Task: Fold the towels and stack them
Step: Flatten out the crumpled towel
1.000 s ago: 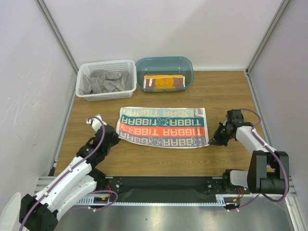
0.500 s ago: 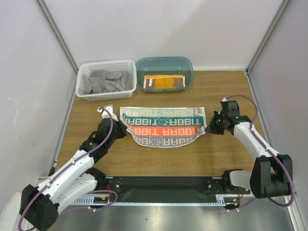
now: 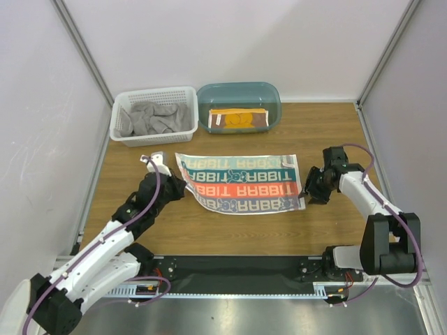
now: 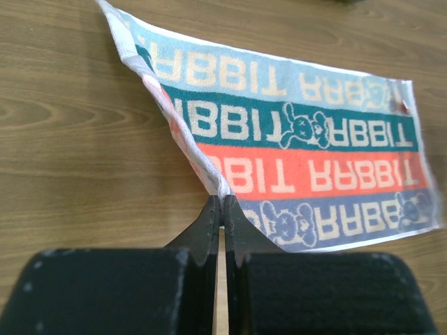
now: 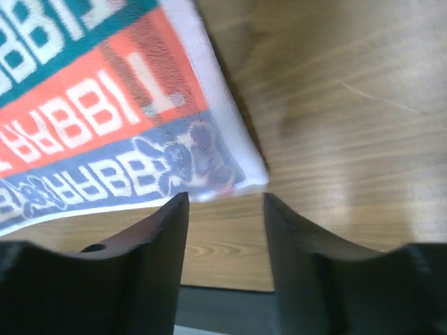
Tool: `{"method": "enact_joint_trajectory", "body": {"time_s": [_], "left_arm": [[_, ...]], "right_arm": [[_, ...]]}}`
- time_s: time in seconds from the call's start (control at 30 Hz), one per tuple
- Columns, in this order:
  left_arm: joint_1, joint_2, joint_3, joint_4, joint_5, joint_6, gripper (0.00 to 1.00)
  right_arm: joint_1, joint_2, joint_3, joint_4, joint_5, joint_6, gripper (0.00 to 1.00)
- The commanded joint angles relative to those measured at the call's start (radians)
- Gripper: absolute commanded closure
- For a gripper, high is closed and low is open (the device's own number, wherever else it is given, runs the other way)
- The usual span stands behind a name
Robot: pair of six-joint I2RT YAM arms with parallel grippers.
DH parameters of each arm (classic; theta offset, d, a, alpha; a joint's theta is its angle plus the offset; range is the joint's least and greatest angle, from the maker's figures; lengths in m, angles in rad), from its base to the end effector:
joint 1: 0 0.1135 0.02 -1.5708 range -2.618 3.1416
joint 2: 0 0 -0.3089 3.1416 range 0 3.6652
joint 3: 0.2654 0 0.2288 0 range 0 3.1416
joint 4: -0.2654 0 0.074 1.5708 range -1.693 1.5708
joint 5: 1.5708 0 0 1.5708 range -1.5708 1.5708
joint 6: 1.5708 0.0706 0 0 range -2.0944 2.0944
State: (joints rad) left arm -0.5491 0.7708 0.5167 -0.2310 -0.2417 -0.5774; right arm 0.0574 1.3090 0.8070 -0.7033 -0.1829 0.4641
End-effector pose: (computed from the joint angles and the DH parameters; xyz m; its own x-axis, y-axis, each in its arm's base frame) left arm 0.1396 -0.0656 0.2648 -0.5113 -0.3085 -0.8021 0.0562 0.9194 -0.3894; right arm 0.2127 0.0251 0.2243 -0.8881 0.3899 -0.2436 0.3089 0.8985 0.3119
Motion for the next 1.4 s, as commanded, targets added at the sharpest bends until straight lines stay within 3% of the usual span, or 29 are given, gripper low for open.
{"method": "enact_joint_trajectory", "body": {"time_s": [0.0, 0.1, 0.27, 0.43, 0.67, 0.97, 1.37], "left_arm": [[-0.006, -0.048, -0.026, -0.04, -0.016, -0.061, 1.0], [-0.008, -0.079, -0.062, -0.044, -0.001, -0.12, 1.0], [-0.031, -0.103, -0.112, -0.063, 0.004, -0.205, 1.0], [-0.089, -0.105, -0.132, -0.14, -0.034, -0.281, 1.0], [-0.136, -0.169, -0.25, -0.235, -0.079, -0.522, 0.99], [-0.144, -0.318, -0.334, -0.32, -0.059, -0.512, 1.0], [-0.143, -0.4, -0.366, -0.334, -0.051, -0.481, 1.0]], "right_arm": [[-0.05, 0.016, 0.078, -0.087, -0.049, 0.004, 0.46], [-0.033, 0.021, 0.208, -0.096, -0.046, -0.018, 0.39], [0.117, 0.137, 0.493, -0.113, 0.043, -0.064, 0.29], [0.28, 0.352, 0.71, -0.019, -0.02, -0.035, 0.28], [0.511, 0.658, 1.03, 0.01, -0.038, -0.051, 0.28], [0.735, 0.976, 1.406, 0.033, -0.064, -0.041, 0.29], [0.855, 1.147, 1.52, 0.108, 0.022, -0.009, 0.3]]}}
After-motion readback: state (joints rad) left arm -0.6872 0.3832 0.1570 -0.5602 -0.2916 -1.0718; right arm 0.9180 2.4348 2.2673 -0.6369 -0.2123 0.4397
